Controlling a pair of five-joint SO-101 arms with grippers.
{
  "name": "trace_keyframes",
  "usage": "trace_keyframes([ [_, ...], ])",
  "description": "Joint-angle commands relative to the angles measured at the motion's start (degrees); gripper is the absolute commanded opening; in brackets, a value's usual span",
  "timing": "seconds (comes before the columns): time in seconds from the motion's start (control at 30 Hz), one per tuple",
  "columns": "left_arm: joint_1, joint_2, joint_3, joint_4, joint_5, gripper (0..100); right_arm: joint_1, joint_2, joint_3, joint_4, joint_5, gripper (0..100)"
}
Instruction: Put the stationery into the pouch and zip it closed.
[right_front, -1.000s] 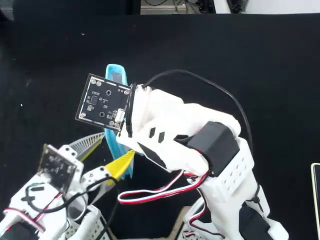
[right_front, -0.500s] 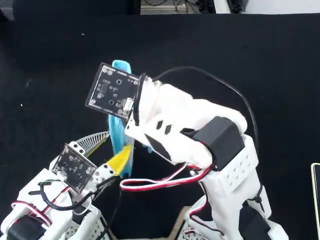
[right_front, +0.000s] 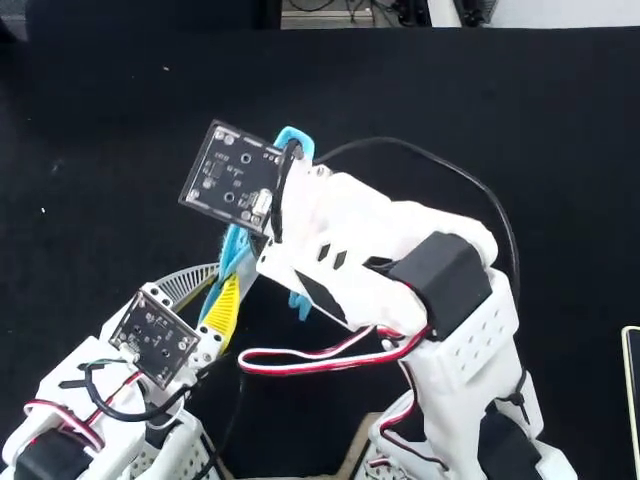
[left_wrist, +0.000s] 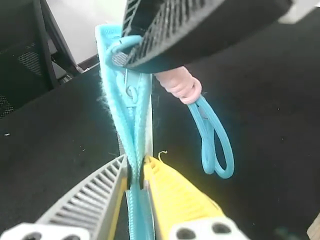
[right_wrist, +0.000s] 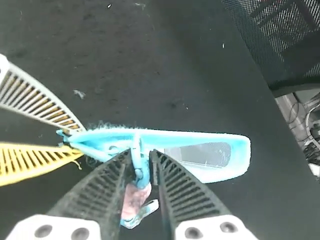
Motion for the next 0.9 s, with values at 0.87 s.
trace_keyframes([
  [0.87, -0.04, 0.70, -0.92, 3.16, -0.70, 3, 24.09, 0.13, 3.38, -10.55, -8.53, 1.0],
])
